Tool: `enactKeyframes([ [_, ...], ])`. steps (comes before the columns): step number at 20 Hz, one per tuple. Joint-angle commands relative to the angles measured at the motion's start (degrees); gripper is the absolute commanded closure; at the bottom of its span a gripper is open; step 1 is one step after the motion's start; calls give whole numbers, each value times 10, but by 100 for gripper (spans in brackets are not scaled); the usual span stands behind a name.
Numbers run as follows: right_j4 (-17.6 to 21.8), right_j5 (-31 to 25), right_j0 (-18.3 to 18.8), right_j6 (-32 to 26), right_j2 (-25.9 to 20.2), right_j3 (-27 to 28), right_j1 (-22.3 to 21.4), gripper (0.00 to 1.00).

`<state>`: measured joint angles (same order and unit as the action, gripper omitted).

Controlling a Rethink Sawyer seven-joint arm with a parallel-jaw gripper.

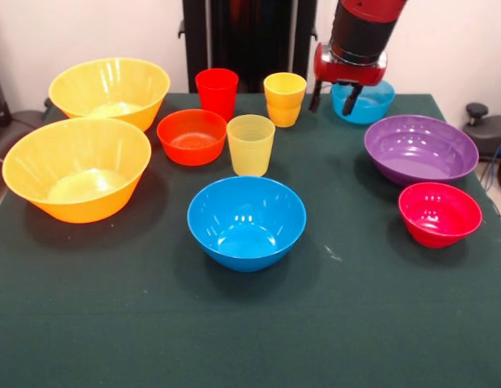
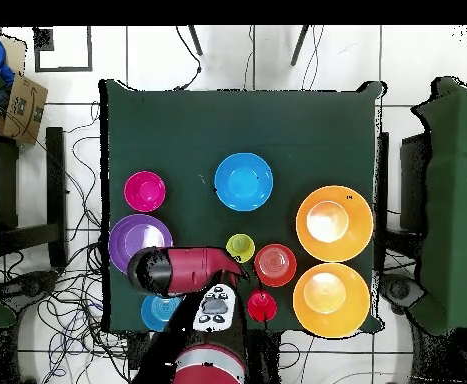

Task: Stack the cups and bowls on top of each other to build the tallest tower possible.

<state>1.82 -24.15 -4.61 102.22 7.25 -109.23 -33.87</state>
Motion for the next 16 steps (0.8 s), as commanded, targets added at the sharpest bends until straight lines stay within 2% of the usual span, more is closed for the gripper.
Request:
enactKeyframes([
  [1,-26,74,-30,127,-49,-25,13,0],
  [10,-53,55,-84,179,-28,-1,20,0],
  [13,-56,60,-85,186,-29,0,21,0],
  [16,-53,92,-65,185,-46,-4,25,0],
])
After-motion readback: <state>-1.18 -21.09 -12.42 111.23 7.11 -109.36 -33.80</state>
